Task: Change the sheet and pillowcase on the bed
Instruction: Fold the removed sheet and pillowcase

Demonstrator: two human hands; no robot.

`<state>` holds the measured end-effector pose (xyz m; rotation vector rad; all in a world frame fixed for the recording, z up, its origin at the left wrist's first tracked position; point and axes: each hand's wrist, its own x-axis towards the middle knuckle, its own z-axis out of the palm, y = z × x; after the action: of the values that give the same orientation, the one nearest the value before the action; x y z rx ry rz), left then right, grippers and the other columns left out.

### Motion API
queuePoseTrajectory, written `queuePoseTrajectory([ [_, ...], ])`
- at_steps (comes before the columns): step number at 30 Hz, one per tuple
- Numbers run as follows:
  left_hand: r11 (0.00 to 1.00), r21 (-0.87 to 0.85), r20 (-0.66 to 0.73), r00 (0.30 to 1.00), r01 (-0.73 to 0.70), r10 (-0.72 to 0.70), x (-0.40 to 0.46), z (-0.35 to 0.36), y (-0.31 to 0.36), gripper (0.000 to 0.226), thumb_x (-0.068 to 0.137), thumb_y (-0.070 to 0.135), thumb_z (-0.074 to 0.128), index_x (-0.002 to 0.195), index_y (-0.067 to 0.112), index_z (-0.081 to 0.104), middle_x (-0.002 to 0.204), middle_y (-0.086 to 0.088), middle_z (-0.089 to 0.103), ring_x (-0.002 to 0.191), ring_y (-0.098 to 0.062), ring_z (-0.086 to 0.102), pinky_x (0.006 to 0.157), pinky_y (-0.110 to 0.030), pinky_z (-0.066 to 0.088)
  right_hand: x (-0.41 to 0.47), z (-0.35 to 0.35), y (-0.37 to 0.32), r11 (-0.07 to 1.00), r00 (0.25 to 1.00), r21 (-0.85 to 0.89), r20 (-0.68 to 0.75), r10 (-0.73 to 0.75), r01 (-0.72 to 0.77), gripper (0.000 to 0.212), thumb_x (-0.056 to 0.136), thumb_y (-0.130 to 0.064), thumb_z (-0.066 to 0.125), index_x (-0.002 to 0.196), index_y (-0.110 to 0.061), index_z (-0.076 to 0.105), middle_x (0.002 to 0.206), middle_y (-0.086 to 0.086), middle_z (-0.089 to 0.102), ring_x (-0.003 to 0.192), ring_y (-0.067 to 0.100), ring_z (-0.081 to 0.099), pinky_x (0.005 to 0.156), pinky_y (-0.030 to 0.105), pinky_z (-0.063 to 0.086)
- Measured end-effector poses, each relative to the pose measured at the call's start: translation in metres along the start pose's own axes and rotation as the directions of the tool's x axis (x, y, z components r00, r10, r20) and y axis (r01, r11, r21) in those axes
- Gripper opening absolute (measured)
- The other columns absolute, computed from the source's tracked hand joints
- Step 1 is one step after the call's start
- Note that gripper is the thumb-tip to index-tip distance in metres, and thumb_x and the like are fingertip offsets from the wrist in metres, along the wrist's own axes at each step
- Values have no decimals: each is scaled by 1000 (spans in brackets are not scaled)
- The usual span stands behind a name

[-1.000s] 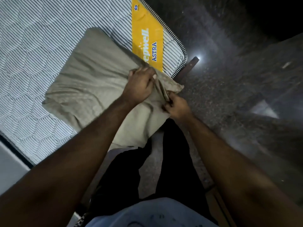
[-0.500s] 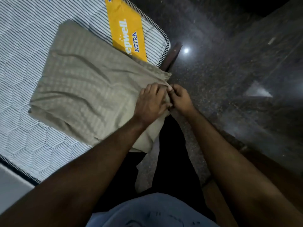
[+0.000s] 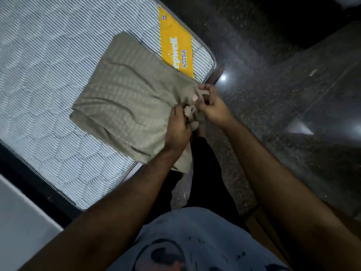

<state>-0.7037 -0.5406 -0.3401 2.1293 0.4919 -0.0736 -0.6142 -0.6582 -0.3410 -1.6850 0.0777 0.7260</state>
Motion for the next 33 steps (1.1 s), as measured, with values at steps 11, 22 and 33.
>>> queuePoseTrajectory([
  [11,995,-96,-236,971,26,-49,-30,-67,40,43,77,0,63,119,0,55,114,-16,57,101,-15,53,85,-9,38,-72,41,-45,868,922,-459,-222,-317,188,27,93,-37,65,103,-13,57,102,3,62,91,20,62,82,39,52],
  [22,967,243,-204,978,81,-30,-39,-50,73,48,86,3,64,130,16,50,121,-10,58,112,-30,53,81,-49,54,-72,14,-77,611,953,-763,20,-302,210,30,94,-35,53,88,-9,66,87,18,70,83,40,66,67,42,51],
  [33,997,-75,-157,987,2,-13,-56,-52,88,66,83,-10,61,144,8,45,138,-13,56,124,-20,54,105,-19,43,-47,8,-67,902,983,-405,38,179,-149,19,77,-18,62,91,-8,71,86,7,74,83,22,71,74,48,61],
])
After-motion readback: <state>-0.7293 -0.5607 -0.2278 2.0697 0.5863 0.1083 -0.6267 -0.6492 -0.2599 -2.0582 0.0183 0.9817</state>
